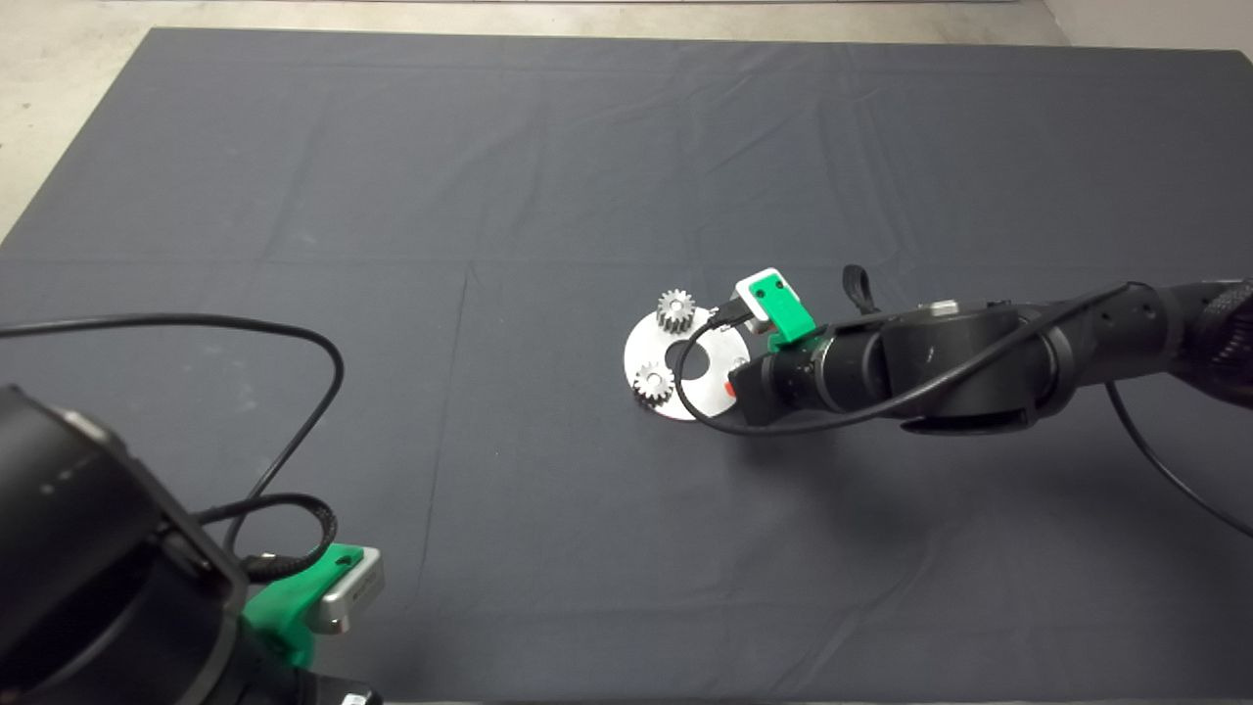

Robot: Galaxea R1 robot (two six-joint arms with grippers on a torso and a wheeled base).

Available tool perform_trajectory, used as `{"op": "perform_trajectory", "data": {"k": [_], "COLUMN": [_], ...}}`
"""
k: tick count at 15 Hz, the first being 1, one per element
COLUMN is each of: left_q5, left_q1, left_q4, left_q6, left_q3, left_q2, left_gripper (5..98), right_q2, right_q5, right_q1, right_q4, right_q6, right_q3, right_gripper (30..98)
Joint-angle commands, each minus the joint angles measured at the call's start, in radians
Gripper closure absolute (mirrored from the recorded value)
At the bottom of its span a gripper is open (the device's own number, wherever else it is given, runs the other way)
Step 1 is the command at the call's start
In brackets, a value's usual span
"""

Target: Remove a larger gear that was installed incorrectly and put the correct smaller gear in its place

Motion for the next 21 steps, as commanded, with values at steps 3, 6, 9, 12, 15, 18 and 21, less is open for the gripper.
{"op": "perform_trajectory", "data": {"k": [3, 6, 9, 12, 15, 18, 21], "left_q5": [0.003, 0.003, 0.003, 0.003, 0.003, 0.003, 0.003], "left_q1": [-0.01, -0.01, -0.01, -0.01, -0.01, -0.01, -0.01], "left_q4": [-0.016, -0.016, -0.016, -0.016, -0.016, -0.016, -0.016], "left_q6": [-0.009, -0.009, -0.009, -0.009, -0.009, -0.009, -0.009], "left_q3": [0.018, 0.018, 0.018, 0.017, 0.017, 0.017, 0.018], "left_q2": [-0.001, -0.001, -0.001, -0.001, -0.001, -0.002, -0.002], "left_gripper": [5.4, 5.4, 5.4, 5.4, 5.4, 5.4, 5.4], "right_q2": [-0.001, 0.005, 0.017, 0.017, 0.022, 0.023, 0.02], "right_q5": [-0.013, -0.013, -0.013, -0.013, -0.013, -0.013, -0.011], "right_q1": [0.037, 0.037, 0.037, 0.037, 0.037, 0.037, 0.048], "right_q4": [0.003, 0.003, 0.017, 0.018, 0.023, 0.027, 0.034], "right_q6": [0.008, 0.008, 0.008, 0.013, 0.016, 0.016, 0.042], "right_q3": [-0.04, -0.066, -0.092, -0.092, -0.092, -0.09, -0.083], "right_gripper": [88.1, 88.1, 88.1, 88.1, 88.0, 88.0, 88.0]}}
